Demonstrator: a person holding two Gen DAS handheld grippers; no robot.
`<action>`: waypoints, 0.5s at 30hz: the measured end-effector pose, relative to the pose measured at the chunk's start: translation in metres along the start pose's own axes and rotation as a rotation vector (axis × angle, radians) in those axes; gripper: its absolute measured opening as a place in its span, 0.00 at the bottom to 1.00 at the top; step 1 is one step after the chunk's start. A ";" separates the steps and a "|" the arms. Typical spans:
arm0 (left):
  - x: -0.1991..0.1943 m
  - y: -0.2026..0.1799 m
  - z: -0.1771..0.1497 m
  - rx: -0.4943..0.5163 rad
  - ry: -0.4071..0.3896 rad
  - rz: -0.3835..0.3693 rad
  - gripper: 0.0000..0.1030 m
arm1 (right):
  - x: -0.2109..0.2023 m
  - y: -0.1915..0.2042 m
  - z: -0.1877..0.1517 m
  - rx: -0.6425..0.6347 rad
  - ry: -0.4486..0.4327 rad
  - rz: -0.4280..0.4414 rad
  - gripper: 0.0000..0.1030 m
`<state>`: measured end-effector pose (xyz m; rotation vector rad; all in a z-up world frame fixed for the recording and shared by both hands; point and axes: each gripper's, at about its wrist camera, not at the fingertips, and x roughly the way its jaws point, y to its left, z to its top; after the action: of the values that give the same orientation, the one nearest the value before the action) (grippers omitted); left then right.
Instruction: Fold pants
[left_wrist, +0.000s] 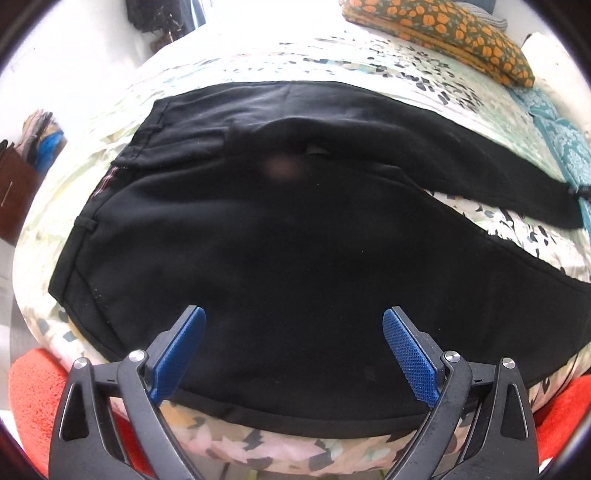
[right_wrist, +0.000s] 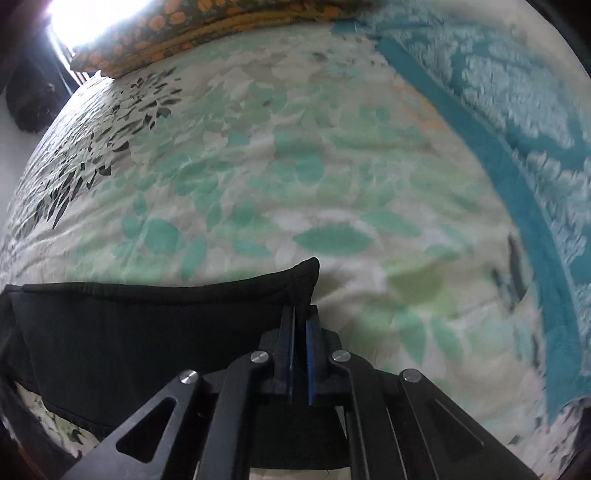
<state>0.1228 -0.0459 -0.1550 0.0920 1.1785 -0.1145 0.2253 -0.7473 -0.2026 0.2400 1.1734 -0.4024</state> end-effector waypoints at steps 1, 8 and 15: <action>0.001 0.000 0.000 -0.002 0.006 -0.002 0.95 | -0.009 0.005 0.006 -0.028 -0.054 -0.035 0.04; 0.001 -0.002 0.002 0.007 0.015 0.000 0.95 | 0.000 0.037 0.037 -0.086 -0.155 -0.171 0.05; 0.013 0.024 0.024 0.011 0.005 -0.029 0.95 | -0.001 0.018 0.010 0.086 -0.163 -0.148 0.86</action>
<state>0.1536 -0.0262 -0.1578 0.0852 1.1850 -0.1469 0.2410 -0.7345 -0.1988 0.1912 1.0178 -0.5923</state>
